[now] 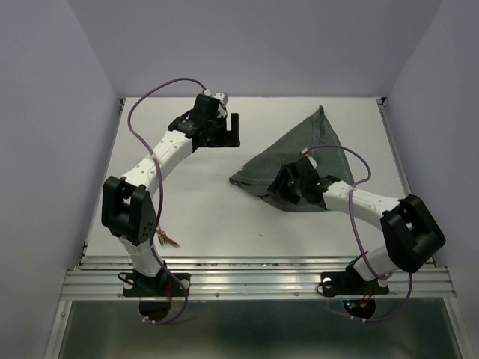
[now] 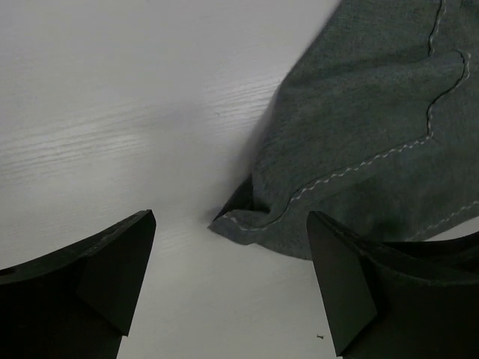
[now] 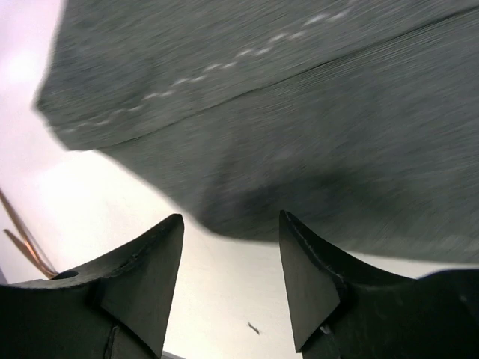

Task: Fold the napkin into a case and place the utensils inside
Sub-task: Move the crumpled napkin to the center of the board, then flatten out the crumpled napkin at the center of the board.

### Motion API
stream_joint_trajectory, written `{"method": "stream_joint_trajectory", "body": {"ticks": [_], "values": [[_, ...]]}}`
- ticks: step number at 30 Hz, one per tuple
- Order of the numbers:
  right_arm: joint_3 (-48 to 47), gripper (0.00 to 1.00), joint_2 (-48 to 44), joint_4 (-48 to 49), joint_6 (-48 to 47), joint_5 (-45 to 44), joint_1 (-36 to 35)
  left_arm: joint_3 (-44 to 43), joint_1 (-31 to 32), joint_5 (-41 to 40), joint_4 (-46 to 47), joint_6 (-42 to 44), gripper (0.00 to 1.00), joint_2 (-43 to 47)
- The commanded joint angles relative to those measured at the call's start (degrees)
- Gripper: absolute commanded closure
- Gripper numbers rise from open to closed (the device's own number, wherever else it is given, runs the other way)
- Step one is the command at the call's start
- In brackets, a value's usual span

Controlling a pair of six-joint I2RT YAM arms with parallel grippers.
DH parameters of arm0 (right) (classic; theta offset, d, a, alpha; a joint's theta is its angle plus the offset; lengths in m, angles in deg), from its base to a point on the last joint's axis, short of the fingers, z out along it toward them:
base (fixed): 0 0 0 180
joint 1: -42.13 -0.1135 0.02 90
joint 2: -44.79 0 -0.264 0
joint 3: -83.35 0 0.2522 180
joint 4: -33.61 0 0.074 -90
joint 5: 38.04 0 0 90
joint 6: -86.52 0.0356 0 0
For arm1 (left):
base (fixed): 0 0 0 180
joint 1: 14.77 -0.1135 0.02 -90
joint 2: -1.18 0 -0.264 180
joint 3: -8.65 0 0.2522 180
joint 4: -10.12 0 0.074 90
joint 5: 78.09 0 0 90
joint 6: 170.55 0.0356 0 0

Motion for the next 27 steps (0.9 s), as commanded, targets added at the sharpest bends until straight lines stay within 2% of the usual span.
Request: {"method": "stream_joint_trajectory", "body": {"ticks": [1, 6, 8, 9, 11, 15, 24, 27], "values": [[-0.19, 0.37, -4.75, -9.87, 2.83, -6.88, -0.65, -0.49, -0.29, 2.19, 0.28, 1.04, 0.05, 0.06], [-5.63, 0.28, -10.57, -15.94, -6.37, -17.87, 1.10, 4.43, -0.29, 4.47, 2.13, 2.27, 0.01, 1.72], [-6.35, 0.29, -10.66, -15.86, -8.50, -16.75, 7.39, 6.54, -0.29, 6.06, 3.18, 2.36, 0.01, 2.25], [-6.61, 0.31, -10.14, -14.55, -9.82, -13.00, 9.70, 8.73, -0.29, 6.67, 4.32, 2.36, 0.01, 2.78], [-8.45, 0.32, -8.12, -14.19, -14.65, -10.07, 12.52, 10.85, -0.29, 7.73, 5.38, 1.75, 0.02, 3.14], [-11.53, 0.32, -1.28, -14.10, -20.63, -6.56, 15.33, 16.12, -0.29, 8.35, 7.58, 0.96, 0.03, 3.14], [-14.17, 0.34, 8.24, -12.17, -25.30, -2.15, 16.93, 22.99, -0.29, 9.49, 11.89, 0.25, 0.06, 0.50], [-13.56, 0.37, 10.08, -11.29, -26.09, -2.24, 17.46, 23.78, -0.29, 10.19, 12.94, -0.01, 0.11, -0.55]]}}
